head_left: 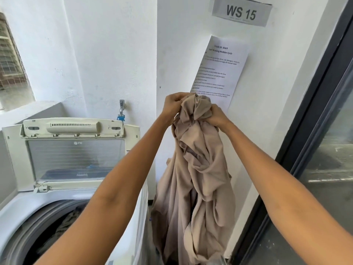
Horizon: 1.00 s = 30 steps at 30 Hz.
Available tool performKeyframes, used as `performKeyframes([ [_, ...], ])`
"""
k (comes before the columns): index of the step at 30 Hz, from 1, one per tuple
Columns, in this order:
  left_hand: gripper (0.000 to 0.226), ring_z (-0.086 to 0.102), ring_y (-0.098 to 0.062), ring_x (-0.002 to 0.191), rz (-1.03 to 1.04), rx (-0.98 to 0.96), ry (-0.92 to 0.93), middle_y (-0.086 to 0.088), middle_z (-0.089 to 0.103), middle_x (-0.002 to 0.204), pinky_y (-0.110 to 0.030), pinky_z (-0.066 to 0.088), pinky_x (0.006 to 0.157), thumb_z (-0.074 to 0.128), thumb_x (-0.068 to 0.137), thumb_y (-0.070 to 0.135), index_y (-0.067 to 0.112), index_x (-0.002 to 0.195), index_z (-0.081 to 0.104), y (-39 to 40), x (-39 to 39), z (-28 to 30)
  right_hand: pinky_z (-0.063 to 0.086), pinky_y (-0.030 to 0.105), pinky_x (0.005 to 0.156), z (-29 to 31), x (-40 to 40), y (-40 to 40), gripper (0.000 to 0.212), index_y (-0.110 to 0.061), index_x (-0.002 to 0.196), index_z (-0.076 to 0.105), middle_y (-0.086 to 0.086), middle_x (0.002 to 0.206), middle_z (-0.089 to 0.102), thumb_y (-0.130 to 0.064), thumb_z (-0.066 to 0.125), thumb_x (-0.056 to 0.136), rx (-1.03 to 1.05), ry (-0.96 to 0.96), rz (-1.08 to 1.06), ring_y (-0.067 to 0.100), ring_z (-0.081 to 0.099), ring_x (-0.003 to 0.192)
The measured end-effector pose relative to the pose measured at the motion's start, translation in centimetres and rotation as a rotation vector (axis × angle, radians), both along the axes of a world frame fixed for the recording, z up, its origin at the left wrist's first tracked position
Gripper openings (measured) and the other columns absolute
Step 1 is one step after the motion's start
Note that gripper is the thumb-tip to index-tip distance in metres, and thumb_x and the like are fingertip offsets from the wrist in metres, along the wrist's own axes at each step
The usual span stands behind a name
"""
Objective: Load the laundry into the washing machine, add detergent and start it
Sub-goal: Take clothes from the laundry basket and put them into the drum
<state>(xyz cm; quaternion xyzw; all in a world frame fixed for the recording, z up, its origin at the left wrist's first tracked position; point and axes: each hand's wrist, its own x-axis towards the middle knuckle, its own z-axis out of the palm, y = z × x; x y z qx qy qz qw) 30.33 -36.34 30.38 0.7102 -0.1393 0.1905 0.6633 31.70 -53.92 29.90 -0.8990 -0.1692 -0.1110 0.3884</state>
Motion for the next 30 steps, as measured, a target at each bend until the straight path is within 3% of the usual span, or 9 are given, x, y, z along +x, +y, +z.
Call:
performKeyframes([
  [6, 0.039, 0.058, -0.016, 0.097, 0.178, -0.087, 0.209, -0.006, 0.061, 0.106, -0.025, 0.045, 0.085, 0.062, 0.090, 0.022, 0.006, 0.126, 0.056, 2.9, -0.5, -10.5, 0.051, 0.045, 0.088, 3.5, -0.6, -0.7, 0.060, -0.007, 0.109, 0.066, 0.016, 0.111, 0.068, -0.043, 0.079, 0.062, 0.066, -0.112, -0.084, 0.031, 0.062, 0.105],
  [11, 0.063, 0.055, -0.019, 0.109, -0.068, 0.220, 0.584, -0.004, 0.059, 0.113, -0.031, 0.048, 0.093, 0.080, 0.064, 0.029, 0.008, 0.118, 0.056, 1.0, -2.3, -21.0, 0.052, 0.045, 0.088, 8.2, -0.6, -3.4, 0.072, -0.007, 0.105, 0.068, 0.016, 0.109, 0.069, -0.052, 0.071, 0.049, 0.235, -0.253, -0.058, 0.029, 0.063, 0.105],
  [14, 0.037, 0.063, -0.022, 0.096, 0.047, 0.184, 0.595, -0.011, 0.068, 0.102, -0.031, 0.053, 0.074, 0.072, 0.074, 0.023, 0.004, 0.105, 0.065, -2.1, -1.9, -22.1, 0.051, 0.037, 0.088, 9.8, -0.9, -4.7, 0.066, -0.008, 0.106, 0.067, 0.014, 0.110, 0.067, -0.048, 0.070, 0.054, 0.291, -0.290, -0.035, 0.020, 0.062, 0.102],
  [16, 0.024, 0.064, -0.027, 0.093, 0.258, 0.196, 0.582, -0.015, 0.070, 0.101, -0.034, 0.053, 0.075, 0.060, 0.082, 0.016, 0.004, 0.101, 0.068, -3.1, -0.9, -20.9, 0.050, 0.032, 0.087, 9.9, -1.5, -5.6, 0.053, -0.007, 0.109, 0.065, 0.015, 0.112, 0.066, -0.034, 0.075, 0.064, 0.297, -0.274, -0.022, 0.016, 0.059, 0.099],
  [19, 0.026, 0.066, -0.032, 0.097, 0.366, 0.207, 0.502, -0.017, 0.070, 0.103, -0.040, 0.054, 0.083, 0.056, 0.082, 0.023, 0.011, 0.100, 0.071, -2.0, 0.5, -16.3, 0.051, 0.026, 0.086, 8.6, -1.4, -8.5, 0.041, -0.007, 0.118, 0.058, 0.007, 0.110, 0.062, -0.004, 0.072, 0.079, 0.325, -0.169, 0.011, 0.007, 0.060, 0.092],
  [22, 0.024, 0.068, -0.034, 0.089, 0.417, 0.208, 0.322, -0.022, 0.071, 0.095, -0.041, 0.056, 0.077, 0.057, 0.083, 0.024, 0.008, 0.093, 0.072, -0.3, 2.0, -8.3, 0.051, 0.009, 0.071, 7.1, -2.2, -11.0, 0.059, -0.003, 0.131, 0.048, -0.004, 0.105, 0.060, -0.014, 0.073, 0.079, 0.251, -0.034, 0.052, -0.012, 0.060, 0.082],
  [23, 0.025, 0.068, -0.036, 0.089, 0.414, 0.208, 0.268, -0.023, 0.071, 0.095, -0.043, 0.057, 0.077, 0.056, 0.084, 0.023, 0.007, 0.094, 0.072, 0.0, 2.5, -5.5, 0.050, 0.009, 0.072, 6.5, -2.5, -11.5, 0.063, -0.004, 0.132, 0.046, -0.001, 0.111, 0.060, -0.017, 0.074, 0.078, 0.204, 0.004, 0.058, -0.007, 0.059, 0.090],
  [26, 0.023, 0.069, -0.033, 0.089, 0.370, 0.162, 0.119, -0.018, 0.072, 0.095, -0.043, 0.057, 0.079, 0.056, 0.084, 0.018, 0.008, 0.094, 0.074, -0.8, 2.4, 2.2, 0.042, 0.019, 0.087, 4.2, -3.1, -10.9, 0.055, -0.001, 0.136, 0.042, 0.006, 0.127, 0.049, 0.003, 0.062, 0.085, 0.079, 0.092, 0.067, 0.011, 0.045, 0.110],
  [30, 0.027, 0.067, -0.029, 0.096, 0.292, 0.211, 0.103, -0.016, 0.070, 0.103, -0.037, 0.056, 0.083, 0.048, 0.082, 0.007, 0.005, 0.097, 0.071, -3.2, 1.6, 6.8, 0.048, 0.022, 0.088, 1.6, -3.4, -8.4, 0.051, -0.007, 0.128, 0.052, 0.001, 0.116, 0.057, -0.001, 0.070, 0.080, 0.170, 0.123, 0.131, 0.004, 0.056, 0.096],
])
